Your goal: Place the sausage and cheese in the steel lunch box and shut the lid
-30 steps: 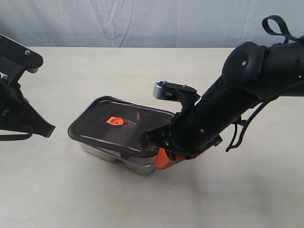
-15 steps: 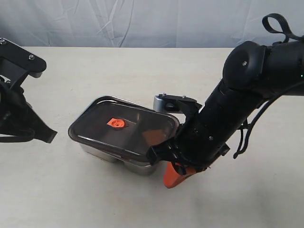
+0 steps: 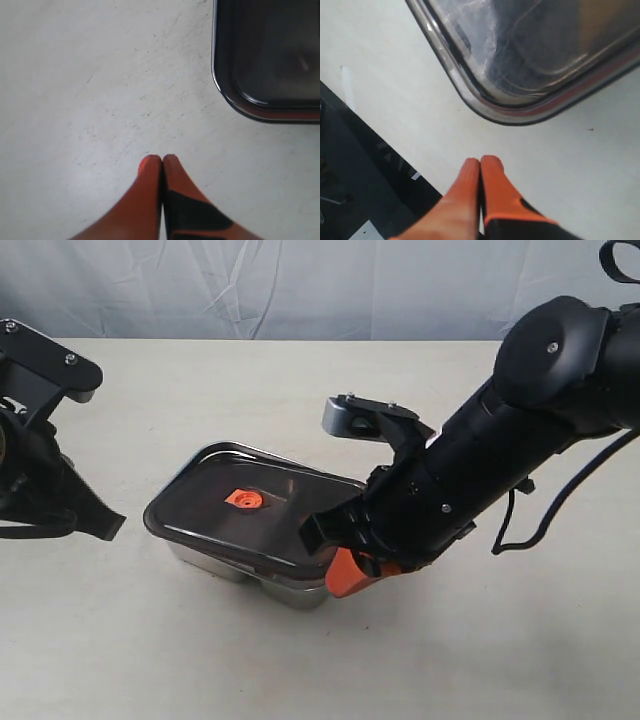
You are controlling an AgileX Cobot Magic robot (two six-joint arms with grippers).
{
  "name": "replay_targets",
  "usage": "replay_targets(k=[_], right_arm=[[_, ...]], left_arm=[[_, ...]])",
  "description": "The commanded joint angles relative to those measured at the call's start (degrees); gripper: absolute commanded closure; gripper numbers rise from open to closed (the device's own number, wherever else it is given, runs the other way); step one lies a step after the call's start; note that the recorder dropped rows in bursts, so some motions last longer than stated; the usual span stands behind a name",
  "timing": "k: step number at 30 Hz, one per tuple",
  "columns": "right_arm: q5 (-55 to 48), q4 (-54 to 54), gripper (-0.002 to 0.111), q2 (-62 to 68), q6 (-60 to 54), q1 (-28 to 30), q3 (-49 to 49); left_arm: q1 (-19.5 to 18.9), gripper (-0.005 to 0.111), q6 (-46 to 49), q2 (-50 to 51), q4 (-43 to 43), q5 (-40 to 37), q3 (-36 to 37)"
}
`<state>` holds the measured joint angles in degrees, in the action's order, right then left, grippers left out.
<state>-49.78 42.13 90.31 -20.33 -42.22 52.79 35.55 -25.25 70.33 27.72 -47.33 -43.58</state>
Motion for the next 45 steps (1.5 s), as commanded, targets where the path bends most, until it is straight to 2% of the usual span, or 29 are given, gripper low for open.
replay_targets(k=[1,11,18,23,45], right_arm=[[1.18,0.54,0.108,1.17,-1.08,-0.11,0.35],[4.19,0.79,0.108,4.82,-1.58,-0.11,0.97],[-4.4,2.26,0.108,3.71,-4.82,-0.11,4.71],[-0.92,2.11,0.108,3.75,-4.82,-0.11,6.52],[0.29,2.13,0.108,10.55,-4.94,-0.11,6.9]], left_arm=[[-0.08,0.107,-0.06,-0.37,-0.63,0.69,-0.14],[-0.08,0.107,-0.06,-0.37,-0.76,0.69,-0.14],[-0.08,0.107,0.24,-0.37,-0.76,0.69,-0.14],[-0.08,0.107,0.24,-0.37,-0.76,0.69,-0.14],[-0.08,0.107,0.24,-0.37,-1.15,0.69,-0.14]])
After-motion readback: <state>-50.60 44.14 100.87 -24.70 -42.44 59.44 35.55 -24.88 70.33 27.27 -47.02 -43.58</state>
